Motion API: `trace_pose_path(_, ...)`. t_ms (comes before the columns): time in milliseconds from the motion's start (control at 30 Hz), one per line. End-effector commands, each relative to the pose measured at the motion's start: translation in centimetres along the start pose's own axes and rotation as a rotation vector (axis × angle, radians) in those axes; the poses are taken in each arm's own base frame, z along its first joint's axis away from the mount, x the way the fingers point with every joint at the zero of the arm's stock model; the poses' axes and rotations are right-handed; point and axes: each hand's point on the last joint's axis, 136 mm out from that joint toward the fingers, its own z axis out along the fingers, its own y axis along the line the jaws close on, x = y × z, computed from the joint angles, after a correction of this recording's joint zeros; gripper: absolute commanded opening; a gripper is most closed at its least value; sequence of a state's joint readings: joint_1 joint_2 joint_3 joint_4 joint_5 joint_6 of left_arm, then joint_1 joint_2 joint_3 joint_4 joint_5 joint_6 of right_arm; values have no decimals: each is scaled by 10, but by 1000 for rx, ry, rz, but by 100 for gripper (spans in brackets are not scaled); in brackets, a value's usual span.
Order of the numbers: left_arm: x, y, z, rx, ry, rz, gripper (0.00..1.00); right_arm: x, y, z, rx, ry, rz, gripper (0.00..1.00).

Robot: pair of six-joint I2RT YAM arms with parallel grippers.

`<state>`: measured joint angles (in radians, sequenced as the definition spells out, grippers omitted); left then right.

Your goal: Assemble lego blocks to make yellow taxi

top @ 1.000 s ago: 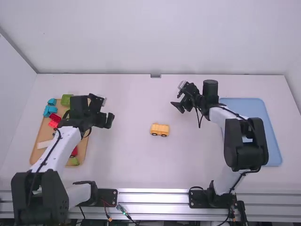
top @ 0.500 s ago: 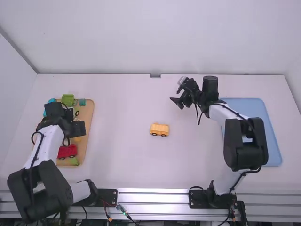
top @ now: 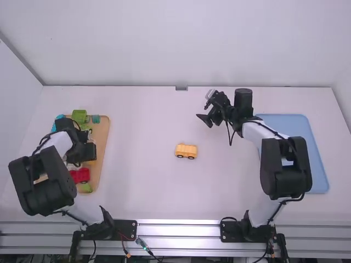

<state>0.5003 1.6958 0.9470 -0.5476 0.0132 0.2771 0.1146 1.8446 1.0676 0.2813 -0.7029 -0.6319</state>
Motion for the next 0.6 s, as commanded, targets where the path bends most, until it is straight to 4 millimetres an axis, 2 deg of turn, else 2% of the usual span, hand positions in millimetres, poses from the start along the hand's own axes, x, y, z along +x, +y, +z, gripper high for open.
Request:
trace_pose_path(0, -4, 3, 7, -4, 5, 24, 55, -22, -4, -3, 9, -36, -29, 99)
trace_pose_path(267, -12, 5, 18, -9, -16, 32, 50, -22, -4, -3, 9, -36, -29, 99)
trace_pose_path(567, -10, 3, 28, 6, 0, 31, 47, -22, -2, -2, 5, -36, -29, 99)
